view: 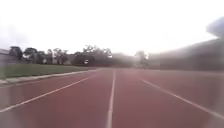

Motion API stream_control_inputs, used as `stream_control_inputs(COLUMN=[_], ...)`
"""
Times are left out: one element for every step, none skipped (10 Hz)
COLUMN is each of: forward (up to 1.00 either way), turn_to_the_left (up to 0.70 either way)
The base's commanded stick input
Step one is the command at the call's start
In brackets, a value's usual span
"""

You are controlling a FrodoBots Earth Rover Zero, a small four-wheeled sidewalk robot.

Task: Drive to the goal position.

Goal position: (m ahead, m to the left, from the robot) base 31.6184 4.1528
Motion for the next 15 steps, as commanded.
stream_control_inputs(forward=[0.7, 0.7, 0.7, 0.7, 0.7, 0.7, 0.7, 0.7, 0.7, 0.7, 0.7, 0.7, 0.7, 0.7, 0.7], turn_to_the_left=[0.0, 0.0, 0.0, -0.02, -0.08, -0.22, -0.29, -0.27, -0.13, 0.0, 0.0, 0.0, 0.0, 0.0, 0.0])
